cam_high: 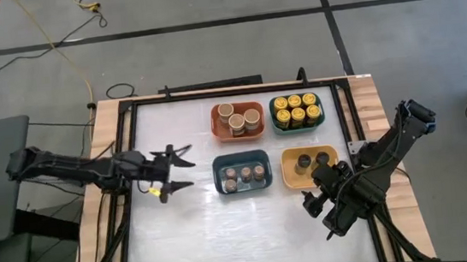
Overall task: Sort spices by type
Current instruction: Return to Home Position
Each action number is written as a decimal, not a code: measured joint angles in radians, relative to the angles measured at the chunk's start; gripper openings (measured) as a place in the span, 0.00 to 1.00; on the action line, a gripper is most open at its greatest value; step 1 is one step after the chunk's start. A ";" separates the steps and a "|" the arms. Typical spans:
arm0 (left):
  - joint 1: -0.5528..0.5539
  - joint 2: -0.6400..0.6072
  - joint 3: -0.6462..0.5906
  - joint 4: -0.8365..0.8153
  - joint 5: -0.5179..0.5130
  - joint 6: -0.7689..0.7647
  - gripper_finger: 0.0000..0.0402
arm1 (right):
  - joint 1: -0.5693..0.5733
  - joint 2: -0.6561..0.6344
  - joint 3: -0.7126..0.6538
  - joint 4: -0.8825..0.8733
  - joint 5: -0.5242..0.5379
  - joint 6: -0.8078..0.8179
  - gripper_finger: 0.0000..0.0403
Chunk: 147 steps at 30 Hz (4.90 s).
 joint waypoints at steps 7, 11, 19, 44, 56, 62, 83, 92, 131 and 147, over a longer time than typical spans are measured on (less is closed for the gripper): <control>0.039 -0.231 -0.143 0.067 0.069 0.003 0.70 | 0.000 0.000 0.000 0.002 0.000 0.000 0.97; 0.049 -0.350 -0.221 0.134 0.151 -0.015 0.70 | 0.000 0.000 0.000 0.001 0.000 0.000 0.97; 0.051 -0.520 -0.224 0.085 0.153 0.108 0.70 | 0.000 0.000 0.000 -0.001 0.000 0.000 0.97; 0.051 -0.711 -0.226 -0.328 0.105 0.058 0.70 | 0.000 0.000 0.000 0.002 0.000 0.000 0.97; 0.051 -0.710 -0.227 -0.345 0.037 0.005 0.70 | 0.000 0.000 0.000 0.003 0.000 0.000 0.97; 0.051 -0.710 -0.227 -0.345 0.036 0.003 0.70 | 0.000 0.000 0.000 0.008 0.000 0.000 0.97; 0.051 -0.710 -0.227 -0.346 0.037 0.003 0.70 | -0.232 0.000 0.000 0.026 0.025 -0.334 0.68; 0.051 -0.710 -0.227 -0.346 0.037 0.003 0.70 | -0.354 0.000 0.000 0.029 0.060 -0.454 0.34; 0.051 -0.710 -0.227 -0.347 0.036 0.003 0.70 | -0.853 -0.606 -0.801 1.441 -0.657 -1.405 0.04; 0.051 -0.710 -0.227 -0.347 0.036 0.003 0.70 | -0.801 -1.200 -1.134 1.513 -0.648 -1.403 0.04</control>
